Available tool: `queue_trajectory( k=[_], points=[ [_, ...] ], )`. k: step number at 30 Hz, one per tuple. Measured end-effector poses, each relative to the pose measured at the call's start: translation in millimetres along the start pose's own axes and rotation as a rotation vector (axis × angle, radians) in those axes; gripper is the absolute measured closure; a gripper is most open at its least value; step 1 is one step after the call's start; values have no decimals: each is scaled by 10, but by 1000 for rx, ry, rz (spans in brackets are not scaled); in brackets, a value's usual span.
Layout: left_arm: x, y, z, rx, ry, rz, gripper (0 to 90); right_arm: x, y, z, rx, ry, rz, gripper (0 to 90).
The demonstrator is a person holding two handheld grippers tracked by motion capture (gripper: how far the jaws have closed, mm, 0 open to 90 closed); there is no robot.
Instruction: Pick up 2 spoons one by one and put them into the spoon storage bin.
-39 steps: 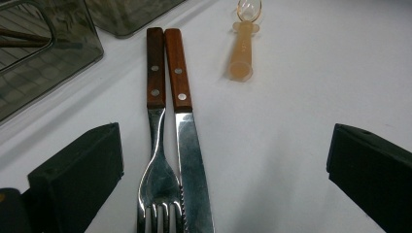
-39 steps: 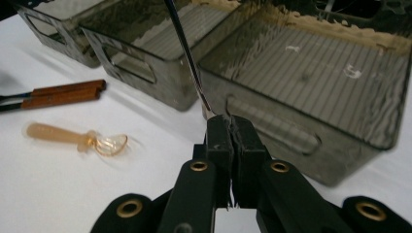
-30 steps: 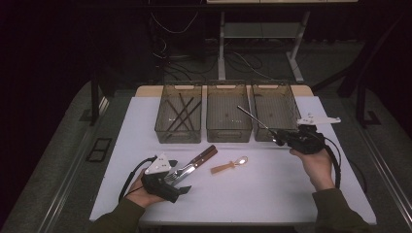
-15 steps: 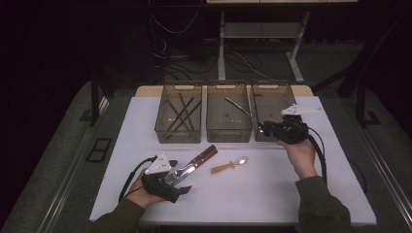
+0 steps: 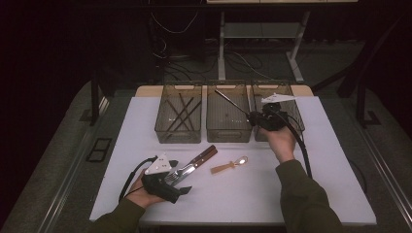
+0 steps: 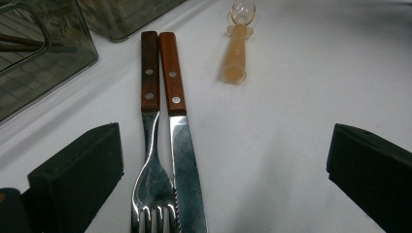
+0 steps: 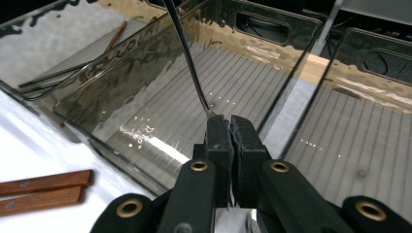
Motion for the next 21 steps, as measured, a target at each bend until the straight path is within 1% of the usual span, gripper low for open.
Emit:
queue_trajectory(
  k=[2, 4, 9, 13, 15, 18, 19, 20, 21],
  points=[
    [2, -1, 8, -1, 4, 3, 0, 22, -66, -20, 1, 2, -12, 877],
    [3, 0, 11, -2, 1, 3, 0, 25, -130, -32, -8, 4, -29, 877],
    [6, -2, 13, -5, -6, 3, 0, -5, -275, -68, -11, 21, -69, 876],
    [7, -2, 15, -8, -7, 4, 0, -46, -354, -87, -17, 21, -105, 876],
    [8, -2, 17, -9, -7, 5, 0, -68, -382, -101, -10, 31, -121, 876],
    [10, -2, 20, -10, -7, 6, 0, -82, -407, -116, -17, 50, -135, 870],
    [10, -2, 19, -10, -7, 6, 0, -83, -408, -121, -18, 58, -138, 851],
    [10, -2, 19, -9, -7, 6, 0, -73, -402, -126, -20, 64, -128, 785],
    [10, -1, 19, -10, -7, 7, 0, -59, -392, -117, -36, 68, -117, 745]
  ],
)
Point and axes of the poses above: each handheld gripper's, and its own axes: y roughly backward along the jaws, x roughly out of its top, z roughly to its right, the point moved 7 cm from there along -y, roughly forward along the jaws, and after that the axes turned 7 degrees about y, right-handed, at the moved point
